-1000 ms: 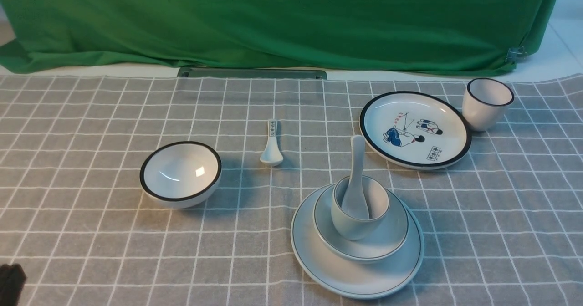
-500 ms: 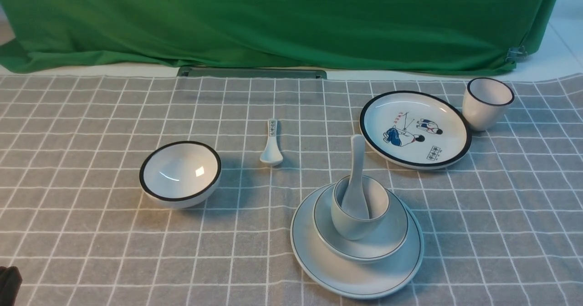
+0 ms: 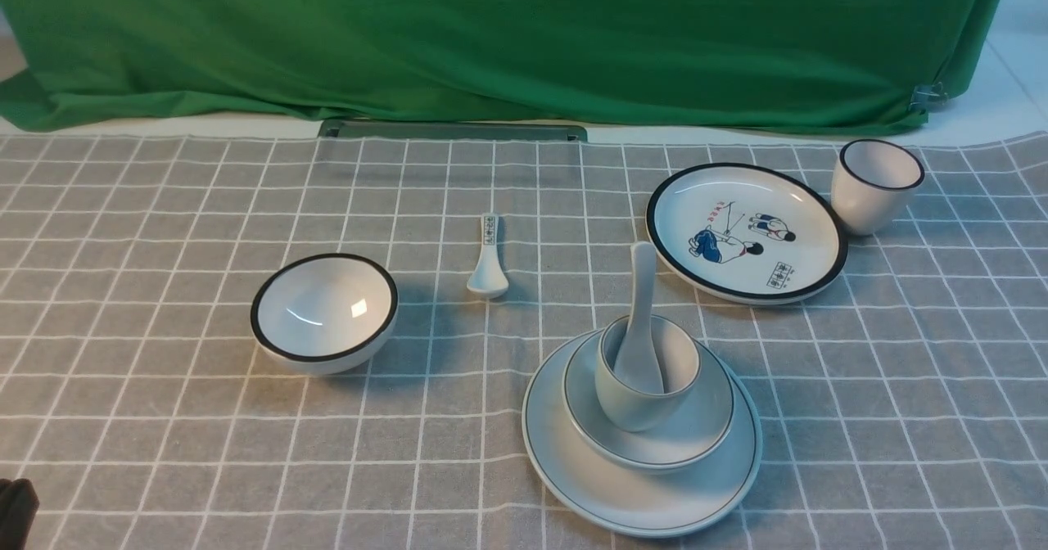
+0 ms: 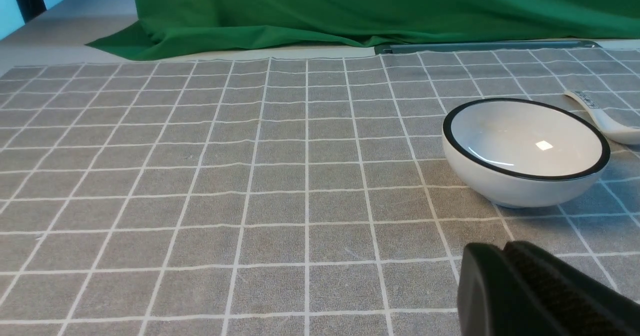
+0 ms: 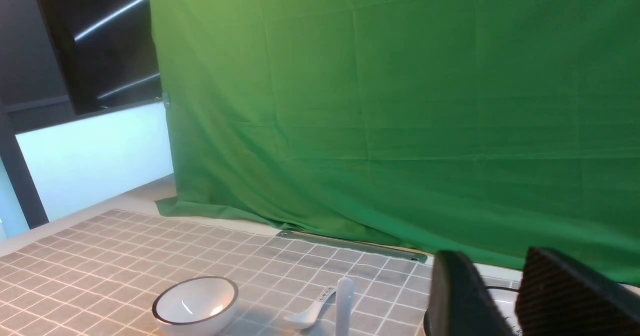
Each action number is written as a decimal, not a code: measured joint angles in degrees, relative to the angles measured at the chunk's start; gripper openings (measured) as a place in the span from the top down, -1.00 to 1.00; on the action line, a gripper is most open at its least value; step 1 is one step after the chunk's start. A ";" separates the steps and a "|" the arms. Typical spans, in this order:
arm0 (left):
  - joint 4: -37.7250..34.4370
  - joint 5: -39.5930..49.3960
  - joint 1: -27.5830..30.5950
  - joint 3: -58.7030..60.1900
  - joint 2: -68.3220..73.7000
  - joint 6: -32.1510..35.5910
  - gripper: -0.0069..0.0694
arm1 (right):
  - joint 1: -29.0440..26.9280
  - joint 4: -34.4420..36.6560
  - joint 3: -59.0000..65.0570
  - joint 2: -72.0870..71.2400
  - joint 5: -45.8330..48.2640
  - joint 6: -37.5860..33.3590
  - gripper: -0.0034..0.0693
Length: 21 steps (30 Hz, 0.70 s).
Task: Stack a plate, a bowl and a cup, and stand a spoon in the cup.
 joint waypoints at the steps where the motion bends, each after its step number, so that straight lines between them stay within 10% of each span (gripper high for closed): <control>1: 0.00 0.00 0.00 0.00 0.00 0.00 0.79 | 0.00 -0.06 0.00 0.00 0.00 -0.07 0.26; 21: 0.00 0.00 0.00 0.00 0.00 -0.24 0.77 | 0.00 -11.59 9.90 0.10 -0.06 -4.58 0.24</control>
